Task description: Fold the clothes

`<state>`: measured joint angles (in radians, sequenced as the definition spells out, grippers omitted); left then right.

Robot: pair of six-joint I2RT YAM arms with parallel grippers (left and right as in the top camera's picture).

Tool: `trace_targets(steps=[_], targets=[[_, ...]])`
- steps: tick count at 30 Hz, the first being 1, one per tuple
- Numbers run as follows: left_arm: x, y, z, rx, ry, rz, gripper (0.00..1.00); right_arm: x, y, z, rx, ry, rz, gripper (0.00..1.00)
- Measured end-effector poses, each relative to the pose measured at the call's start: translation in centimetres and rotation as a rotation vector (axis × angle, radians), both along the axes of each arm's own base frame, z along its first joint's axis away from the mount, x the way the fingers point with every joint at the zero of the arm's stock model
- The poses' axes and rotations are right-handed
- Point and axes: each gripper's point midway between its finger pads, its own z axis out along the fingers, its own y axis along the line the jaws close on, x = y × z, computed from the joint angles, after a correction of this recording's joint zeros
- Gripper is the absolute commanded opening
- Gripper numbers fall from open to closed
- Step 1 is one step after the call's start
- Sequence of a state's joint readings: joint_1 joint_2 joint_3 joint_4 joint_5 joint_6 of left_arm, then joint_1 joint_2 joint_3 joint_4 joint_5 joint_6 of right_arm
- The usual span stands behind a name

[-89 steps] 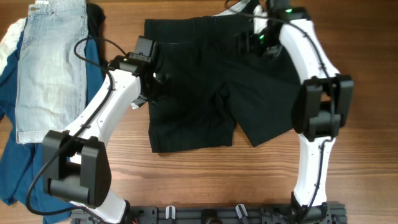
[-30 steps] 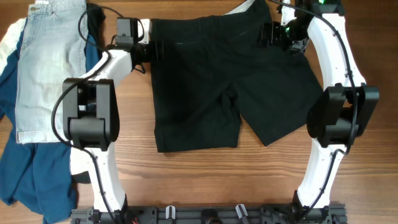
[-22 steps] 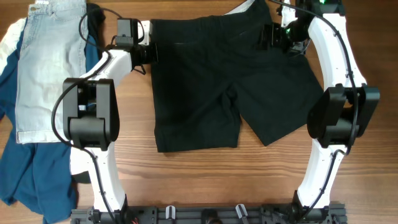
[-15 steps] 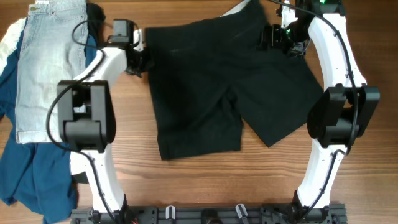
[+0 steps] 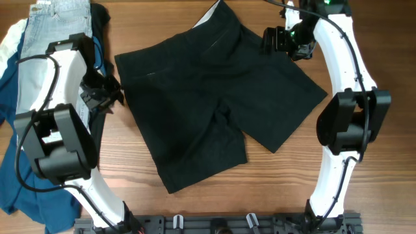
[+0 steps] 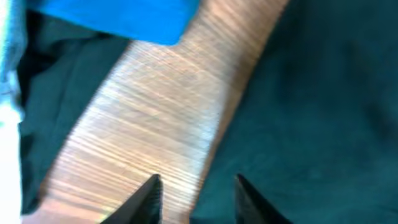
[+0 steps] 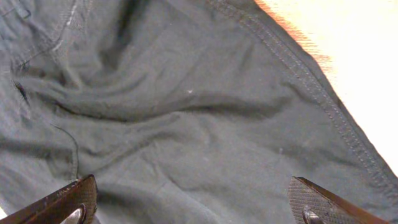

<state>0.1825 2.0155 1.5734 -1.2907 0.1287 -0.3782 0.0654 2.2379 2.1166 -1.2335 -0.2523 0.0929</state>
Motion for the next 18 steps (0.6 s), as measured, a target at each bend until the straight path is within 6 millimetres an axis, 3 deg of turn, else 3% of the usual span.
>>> trace_targets(steps=[6, 9, 13, 18], targets=[[0.3, 0.7, 0.4, 0.04, -0.026, -0.007, 0.57, 0.5, -2.8, -0.4, -0.177, -0.032, 0.019, 0.96], [1.6, 1.0, 2.7, 0.067, -0.136, -0.006, 0.66, 1.6, -3.2, -0.8, -0.215, -0.073, 0.068, 0.95], [3.2, 0.6, 5.4, 0.092, -0.274, -0.048, 0.86, 3.1, -3.3, -3.8, -0.239, -0.083, 0.124, 0.89], [5.2, -1.9, 6.7, 0.102, -0.385, -0.186, 0.88, 4.3, -2.9, -7.4, -0.233, -0.083, 0.194, 0.85]])
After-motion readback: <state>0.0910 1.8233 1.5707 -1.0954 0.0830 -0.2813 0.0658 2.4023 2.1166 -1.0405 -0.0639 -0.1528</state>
